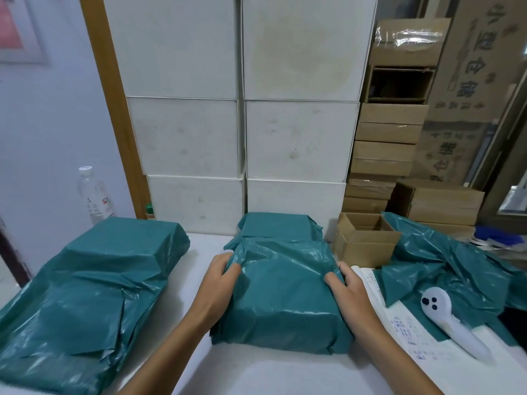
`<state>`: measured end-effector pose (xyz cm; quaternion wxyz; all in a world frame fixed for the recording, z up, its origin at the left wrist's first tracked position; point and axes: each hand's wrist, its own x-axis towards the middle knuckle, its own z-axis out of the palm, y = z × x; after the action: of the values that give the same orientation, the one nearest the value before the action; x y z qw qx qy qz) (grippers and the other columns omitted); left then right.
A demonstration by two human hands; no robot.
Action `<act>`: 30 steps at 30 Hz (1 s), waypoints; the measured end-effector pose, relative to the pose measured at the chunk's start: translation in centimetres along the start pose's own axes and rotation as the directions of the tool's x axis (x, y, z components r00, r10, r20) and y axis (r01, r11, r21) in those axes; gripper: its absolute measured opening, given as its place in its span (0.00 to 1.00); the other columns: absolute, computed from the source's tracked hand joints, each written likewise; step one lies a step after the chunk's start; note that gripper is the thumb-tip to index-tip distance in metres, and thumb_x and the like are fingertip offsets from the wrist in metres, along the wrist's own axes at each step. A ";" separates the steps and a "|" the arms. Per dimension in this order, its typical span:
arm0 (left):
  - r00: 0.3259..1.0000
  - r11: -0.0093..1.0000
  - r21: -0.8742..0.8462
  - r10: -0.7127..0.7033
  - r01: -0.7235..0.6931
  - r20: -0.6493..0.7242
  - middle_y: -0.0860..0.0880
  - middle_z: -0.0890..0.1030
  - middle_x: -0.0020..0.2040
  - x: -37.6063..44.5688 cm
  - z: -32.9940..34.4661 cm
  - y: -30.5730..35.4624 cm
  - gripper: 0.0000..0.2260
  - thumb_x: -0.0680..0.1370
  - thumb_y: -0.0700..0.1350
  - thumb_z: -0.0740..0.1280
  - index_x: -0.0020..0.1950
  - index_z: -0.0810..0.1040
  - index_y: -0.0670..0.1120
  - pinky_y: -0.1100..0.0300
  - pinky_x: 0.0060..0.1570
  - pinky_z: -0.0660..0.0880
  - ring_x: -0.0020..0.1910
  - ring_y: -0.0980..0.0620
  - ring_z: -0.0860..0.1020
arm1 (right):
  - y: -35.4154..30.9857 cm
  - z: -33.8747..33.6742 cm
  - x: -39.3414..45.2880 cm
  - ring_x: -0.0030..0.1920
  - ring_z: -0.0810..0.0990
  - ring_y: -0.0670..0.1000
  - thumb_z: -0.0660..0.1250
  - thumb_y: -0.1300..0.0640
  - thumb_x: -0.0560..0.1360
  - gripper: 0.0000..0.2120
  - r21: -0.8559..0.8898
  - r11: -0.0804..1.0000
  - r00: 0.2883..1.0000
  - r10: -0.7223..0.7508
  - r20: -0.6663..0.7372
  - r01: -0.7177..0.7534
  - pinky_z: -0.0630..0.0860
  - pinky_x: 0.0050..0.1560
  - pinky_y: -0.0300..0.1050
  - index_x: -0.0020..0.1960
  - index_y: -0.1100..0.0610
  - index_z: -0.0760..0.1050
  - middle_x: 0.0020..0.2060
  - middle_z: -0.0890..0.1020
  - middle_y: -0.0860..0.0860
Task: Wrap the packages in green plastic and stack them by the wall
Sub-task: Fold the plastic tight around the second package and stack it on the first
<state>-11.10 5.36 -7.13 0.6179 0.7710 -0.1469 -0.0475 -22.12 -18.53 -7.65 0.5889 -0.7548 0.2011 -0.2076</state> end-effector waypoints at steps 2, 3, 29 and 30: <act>0.998 0.997 -0.072 -0.036 0.040 0.051 0.53 0.87 0.51 -0.4 -0.2 0.5 0.07 0.84 0.48 0.65 0.56 0.83 0.50 0.62 0.45 0.78 0.50 0.53 0.85 | -0.2 0.0 -0.5 0.45 0.83 0.44 0.64 0.62 0.80 0.07 -0.002 1.000 1.000 -0.019 0.016 0.019 0.75 0.44 0.41 0.49 0.53 0.79 0.46 0.85 0.51; 0.996 0.996 -0.074 -0.053 0.058 0.067 0.52 0.88 0.50 -0.5 -0.4 0.6 0.07 0.83 0.49 0.67 0.56 0.84 0.51 0.62 0.45 0.79 0.49 0.53 0.86 | -0.2 0.0 -0.7 0.48 0.84 0.46 0.65 0.63 0.80 0.08 0.009 1.000 1.000 -0.019 0.016 0.018 0.76 0.46 0.43 0.50 0.52 0.80 0.46 0.86 0.49; 0.922 0.809 0.549 0.350 -0.209 -0.165 0.56 0.73 0.64 0.5 0.7 0.4 0.23 0.76 0.42 0.73 0.68 0.73 0.56 0.50 0.60 0.73 0.64 0.51 0.72 | -0.3 1.2 0.9 0.55 0.77 0.49 0.74 0.54 0.75 0.24 -0.202 0.979 0.982 -0.062 -0.177 0.026 0.75 0.55 0.52 0.66 0.43 0.68 0.56 0.76 0.44; 0.875 0.680 0.661 0.479 -0.318 -0.073 0.55 0.75 0.66 0.9 0.6 0.5 0.23 0.74 0.38 0.73 0.65 0.77 0.56 0.49 0.61 0.72 0.65 0.49 0.72 | -0.2 1.2 1.1 0.58 0.75 0.48 0.74 0.54 0.75 0.24 -0.259 0.964 0.978 -0.106 -0.180 0.057 0.72 0.55 0.50 0.65 0.43 0.69 0.58 0.75 0.44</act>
<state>-10.48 4.43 -6.67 0.3317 0.8806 -0.2436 0.2347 -20.50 -18.12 -7.59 0.4568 -0.8076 0.2506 -0.2763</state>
